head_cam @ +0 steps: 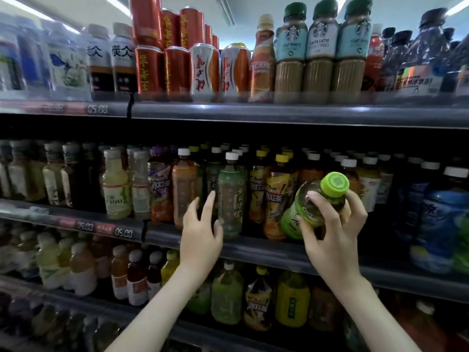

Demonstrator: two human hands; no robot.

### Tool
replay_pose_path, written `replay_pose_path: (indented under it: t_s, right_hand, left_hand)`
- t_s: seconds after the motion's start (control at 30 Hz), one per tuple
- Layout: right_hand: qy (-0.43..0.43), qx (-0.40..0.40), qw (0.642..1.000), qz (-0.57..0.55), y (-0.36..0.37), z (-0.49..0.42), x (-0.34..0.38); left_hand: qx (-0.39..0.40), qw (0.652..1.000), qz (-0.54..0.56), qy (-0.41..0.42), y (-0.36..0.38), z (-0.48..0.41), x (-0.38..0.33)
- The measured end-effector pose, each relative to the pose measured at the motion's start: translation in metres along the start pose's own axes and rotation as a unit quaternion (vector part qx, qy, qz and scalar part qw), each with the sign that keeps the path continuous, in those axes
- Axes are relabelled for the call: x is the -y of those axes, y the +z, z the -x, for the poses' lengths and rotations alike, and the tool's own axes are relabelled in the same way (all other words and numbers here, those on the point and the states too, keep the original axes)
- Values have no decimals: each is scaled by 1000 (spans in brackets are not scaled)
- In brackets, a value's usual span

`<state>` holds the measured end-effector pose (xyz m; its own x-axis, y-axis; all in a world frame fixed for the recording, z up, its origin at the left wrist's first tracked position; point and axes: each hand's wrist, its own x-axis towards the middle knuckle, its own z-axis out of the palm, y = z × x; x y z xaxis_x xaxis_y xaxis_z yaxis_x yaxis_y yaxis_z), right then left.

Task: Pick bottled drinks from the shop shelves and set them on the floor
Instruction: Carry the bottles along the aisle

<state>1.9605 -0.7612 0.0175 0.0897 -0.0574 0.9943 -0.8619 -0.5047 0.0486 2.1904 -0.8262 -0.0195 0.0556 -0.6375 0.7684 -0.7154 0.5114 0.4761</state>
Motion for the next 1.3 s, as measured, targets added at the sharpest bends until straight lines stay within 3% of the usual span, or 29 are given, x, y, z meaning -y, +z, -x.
replay_pose_path:
  t_s: [0.27, 0.53, 0.67, 0.8, 0.97, 1.13, 1.3]
  right_hand:
    - [31, 19, 997, -69, 42, -6, 54]
    - [121, 22, 990, -64, 113, -9, 98]
    - [139, 28, 989, -43, 130, -10, 109]
    - [133, 30, 990, -26, 139, -14, 114]
    - [127, 35, 991, -39, 150, -21, 119]
    - [139, 37, 987, -76, 182, -28, 122]
    - [191, 98, 967, -135, 228, -35, 122]
  left_hand:
    - [-5, 990, -137, -36, -19, -65, 62]
    - [21, 981, -184, 61, -2, -110, 103]
    - [37, 993, -96, 53, 3, -115, 100]
    - [6, 991, 74, 110, -3, -103, 97]
    - [-75, 970, 207, 106, -15, -84, 113]
    - [-181, 943, 255, 115, -38, -80, 135]
    - [-250, 922, 276, 104, -75, -97, 148]
